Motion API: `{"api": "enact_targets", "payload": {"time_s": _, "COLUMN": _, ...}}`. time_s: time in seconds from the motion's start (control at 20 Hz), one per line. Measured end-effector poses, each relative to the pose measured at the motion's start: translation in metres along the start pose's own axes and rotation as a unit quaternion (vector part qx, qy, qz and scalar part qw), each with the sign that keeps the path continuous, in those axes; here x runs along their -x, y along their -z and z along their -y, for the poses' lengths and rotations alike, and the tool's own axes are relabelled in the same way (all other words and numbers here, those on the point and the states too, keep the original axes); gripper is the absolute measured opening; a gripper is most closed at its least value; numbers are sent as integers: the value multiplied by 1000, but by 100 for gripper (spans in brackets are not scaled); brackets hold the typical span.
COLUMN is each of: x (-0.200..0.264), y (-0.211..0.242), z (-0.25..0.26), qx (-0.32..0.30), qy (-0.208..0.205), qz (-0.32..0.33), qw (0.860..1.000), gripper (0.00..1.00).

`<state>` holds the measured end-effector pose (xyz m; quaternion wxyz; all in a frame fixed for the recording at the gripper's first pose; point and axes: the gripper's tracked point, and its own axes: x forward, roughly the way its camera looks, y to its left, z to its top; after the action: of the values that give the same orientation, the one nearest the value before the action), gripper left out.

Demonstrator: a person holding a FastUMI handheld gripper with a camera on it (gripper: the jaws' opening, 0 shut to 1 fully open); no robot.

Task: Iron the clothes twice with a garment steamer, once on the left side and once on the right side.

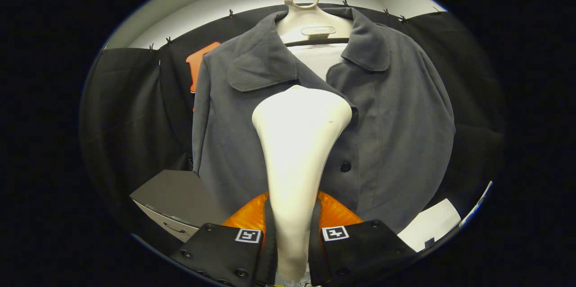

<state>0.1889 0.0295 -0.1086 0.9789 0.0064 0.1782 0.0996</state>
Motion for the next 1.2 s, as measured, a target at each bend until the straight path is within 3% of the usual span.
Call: {"api": "enact_targets", "payload": {"time_s": 1.2, "x": -7, "y": 160, "z": 34, "qx": -25, "qy": 4, "qz": -135, "qw": 991, "gripper": 35}}
